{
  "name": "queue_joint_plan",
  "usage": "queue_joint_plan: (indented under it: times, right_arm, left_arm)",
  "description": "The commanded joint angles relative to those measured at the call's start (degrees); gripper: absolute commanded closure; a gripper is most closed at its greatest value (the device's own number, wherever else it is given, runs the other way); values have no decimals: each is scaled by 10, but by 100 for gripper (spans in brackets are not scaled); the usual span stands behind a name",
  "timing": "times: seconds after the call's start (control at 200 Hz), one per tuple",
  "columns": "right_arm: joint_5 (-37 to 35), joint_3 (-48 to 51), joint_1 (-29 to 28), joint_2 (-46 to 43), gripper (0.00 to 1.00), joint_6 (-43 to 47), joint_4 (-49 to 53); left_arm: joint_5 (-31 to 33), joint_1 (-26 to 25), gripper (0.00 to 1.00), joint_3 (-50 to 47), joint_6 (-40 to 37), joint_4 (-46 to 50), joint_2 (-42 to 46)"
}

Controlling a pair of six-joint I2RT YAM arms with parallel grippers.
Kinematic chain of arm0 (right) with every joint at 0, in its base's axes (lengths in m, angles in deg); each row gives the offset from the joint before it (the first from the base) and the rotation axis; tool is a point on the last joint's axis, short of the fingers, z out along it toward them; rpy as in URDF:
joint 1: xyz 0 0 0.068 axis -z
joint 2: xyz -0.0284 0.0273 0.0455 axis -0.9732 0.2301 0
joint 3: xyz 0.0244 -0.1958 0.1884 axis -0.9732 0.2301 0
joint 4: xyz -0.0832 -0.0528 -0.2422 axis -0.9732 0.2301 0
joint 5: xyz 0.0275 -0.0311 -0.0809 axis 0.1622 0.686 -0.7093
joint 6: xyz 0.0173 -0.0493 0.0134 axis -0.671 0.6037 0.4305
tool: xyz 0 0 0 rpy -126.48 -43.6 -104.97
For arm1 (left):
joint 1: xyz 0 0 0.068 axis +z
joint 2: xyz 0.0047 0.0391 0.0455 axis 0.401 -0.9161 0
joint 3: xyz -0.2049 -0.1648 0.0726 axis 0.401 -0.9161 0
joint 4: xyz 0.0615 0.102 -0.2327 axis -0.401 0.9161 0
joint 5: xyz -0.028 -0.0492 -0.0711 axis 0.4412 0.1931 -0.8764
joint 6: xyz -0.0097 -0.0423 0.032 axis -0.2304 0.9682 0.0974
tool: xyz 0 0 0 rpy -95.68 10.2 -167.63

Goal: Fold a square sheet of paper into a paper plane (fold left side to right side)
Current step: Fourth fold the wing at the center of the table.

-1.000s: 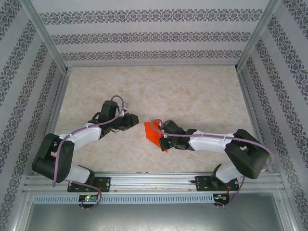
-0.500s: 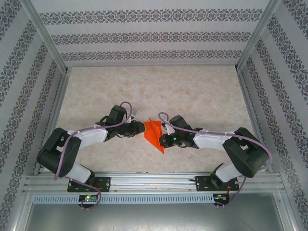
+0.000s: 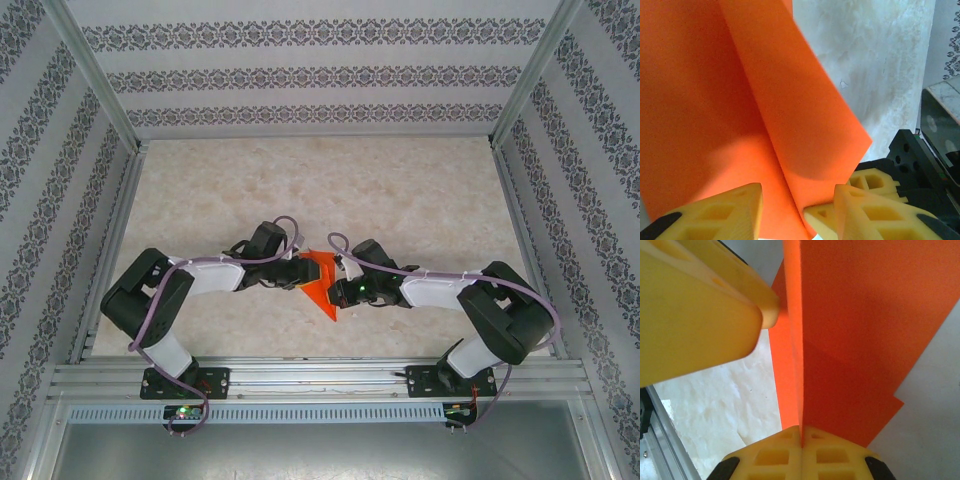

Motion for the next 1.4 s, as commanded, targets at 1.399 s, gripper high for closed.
queue_joint_plan:
  times: [1.399]
  right_arm:
    - [38,24,37,-52,61,-20,-20]
  left_arm:
    - [75,-20,65,57,5,77,-87]
